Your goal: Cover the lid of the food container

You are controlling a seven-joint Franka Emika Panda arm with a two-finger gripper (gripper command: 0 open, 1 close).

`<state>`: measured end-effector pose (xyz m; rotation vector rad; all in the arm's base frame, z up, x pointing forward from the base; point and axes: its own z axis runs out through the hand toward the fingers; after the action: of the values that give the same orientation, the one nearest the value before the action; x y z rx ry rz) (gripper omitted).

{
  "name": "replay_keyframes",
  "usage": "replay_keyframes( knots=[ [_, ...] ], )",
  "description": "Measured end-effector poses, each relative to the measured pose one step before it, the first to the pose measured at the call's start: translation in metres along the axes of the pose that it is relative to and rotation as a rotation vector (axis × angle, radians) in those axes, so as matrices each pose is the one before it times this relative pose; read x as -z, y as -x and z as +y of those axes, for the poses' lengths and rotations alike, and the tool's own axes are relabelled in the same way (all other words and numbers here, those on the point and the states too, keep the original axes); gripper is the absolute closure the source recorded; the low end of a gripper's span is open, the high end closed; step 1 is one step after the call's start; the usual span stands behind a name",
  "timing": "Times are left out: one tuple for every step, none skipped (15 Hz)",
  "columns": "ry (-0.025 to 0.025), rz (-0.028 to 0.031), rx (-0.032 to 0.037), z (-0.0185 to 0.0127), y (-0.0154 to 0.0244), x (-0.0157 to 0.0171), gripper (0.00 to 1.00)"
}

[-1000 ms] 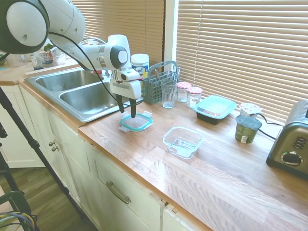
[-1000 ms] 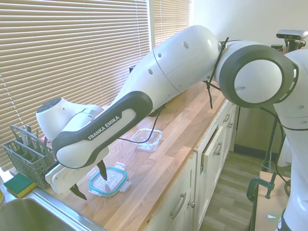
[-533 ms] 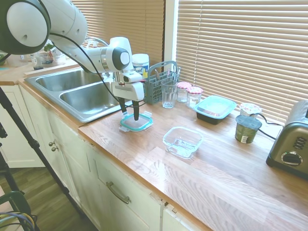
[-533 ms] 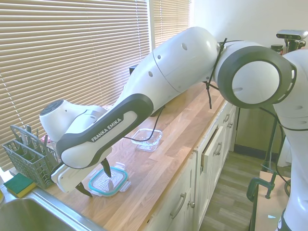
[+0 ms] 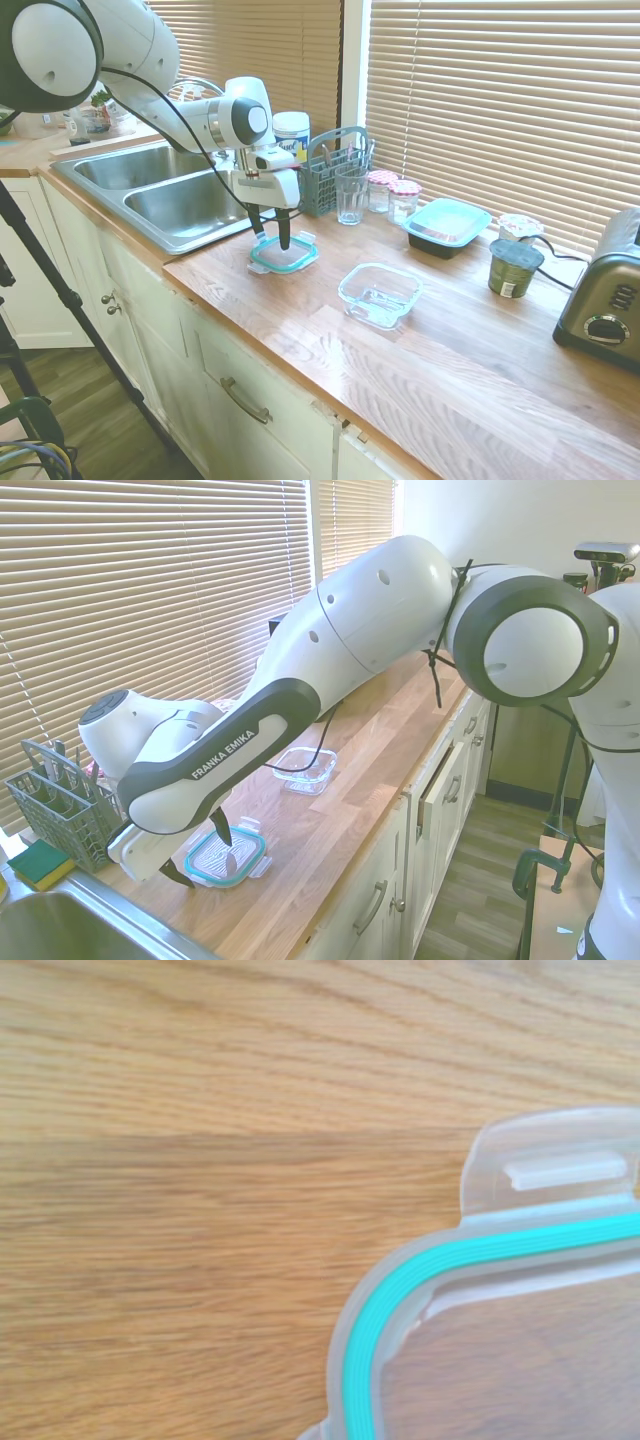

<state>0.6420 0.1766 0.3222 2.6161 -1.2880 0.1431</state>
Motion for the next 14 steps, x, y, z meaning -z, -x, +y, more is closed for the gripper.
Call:
replay_keyframes(
  knots=[
    [0.00052,0.00148,0.00068,0.00007,-0.00008,-0.00008,1.0],
    [0.00072,0.0025,0.00144,0.00001,0.00004,-0.00003,1.0],
    [0.00071,0.00273,0.00089,-0.00006,0.00025,0.0,1.0],
    [0.00108,0.00297,-0.0006,-0.00013,0.00076,-0.00005,1.0],
    [0.00189,0.00579,0.00004,-0.00026,0.0012,-0.00016,1.0],
    [0.00217,0.00712,0.00128,-0.00039,0.00155,-0.00011,1.0],
    [0.00201,0.00604,0.00036,-0.00043,0.00177,-0.00013,1.0],
    [0.00243,0.00508,-0.00043,-0.00027,0.00161,-0.00029,1.0],
    [0.00241,0.00379,0.0,-0.0003,0.0015,-0.00028,1.0],
    [0.00403,0.00359,-0.00108,-0.0001,0.0014,-0.00032,1.0],
    [0.00415,0.00356,-0.0019,0.00002,0.00129,-0.00038,1.0],
    [0.0048,0.00592,-0.001,0.00023,0.00115,-0.00081,1.0],
    [0.00411,0.00671,-0.00118,0.00009,0.00116,-0.00058,1.0],
    [0.00291,0.00449,-0.00321,-0.00002,0.00129,-0.00046,1.0]
  ],
)
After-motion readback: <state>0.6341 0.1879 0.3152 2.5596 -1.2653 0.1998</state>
